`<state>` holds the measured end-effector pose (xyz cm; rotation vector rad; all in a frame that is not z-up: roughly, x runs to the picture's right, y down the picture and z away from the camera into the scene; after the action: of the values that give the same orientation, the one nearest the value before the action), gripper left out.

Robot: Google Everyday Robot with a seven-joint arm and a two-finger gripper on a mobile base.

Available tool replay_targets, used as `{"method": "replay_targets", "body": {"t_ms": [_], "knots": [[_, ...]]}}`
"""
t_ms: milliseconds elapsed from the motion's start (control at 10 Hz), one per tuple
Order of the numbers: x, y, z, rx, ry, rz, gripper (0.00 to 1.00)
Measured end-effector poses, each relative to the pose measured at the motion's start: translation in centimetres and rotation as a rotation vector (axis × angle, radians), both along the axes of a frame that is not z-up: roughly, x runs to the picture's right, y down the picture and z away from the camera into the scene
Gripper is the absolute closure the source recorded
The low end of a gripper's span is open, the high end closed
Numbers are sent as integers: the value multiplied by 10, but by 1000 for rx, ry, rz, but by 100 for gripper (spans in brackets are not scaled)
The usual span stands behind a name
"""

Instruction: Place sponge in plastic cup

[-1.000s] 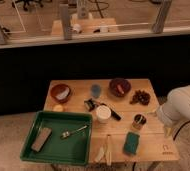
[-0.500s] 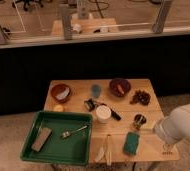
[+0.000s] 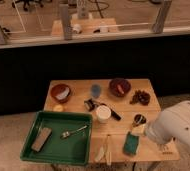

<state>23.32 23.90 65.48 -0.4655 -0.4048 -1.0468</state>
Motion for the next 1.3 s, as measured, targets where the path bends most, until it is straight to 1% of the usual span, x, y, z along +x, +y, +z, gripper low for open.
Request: {"method": "replay_targets", "body": {"t_ms": [100,200,400,600,700,900,1200,1300], "knots": [[-13,7,9,-1,-28,-50,20],[-22,16,20,-6,-39,-84,20],[-22,32,45,-13,-36,-150,20],[-18,35,63,-6,-17,-201,20],[-17,35,66,-8,-8,-210,20],[-14,37,66,-12,-2,-209,20],[-15,35,68,-14,-10,-205,20],[-16,35,72,-36,-28,-211,20]]}}
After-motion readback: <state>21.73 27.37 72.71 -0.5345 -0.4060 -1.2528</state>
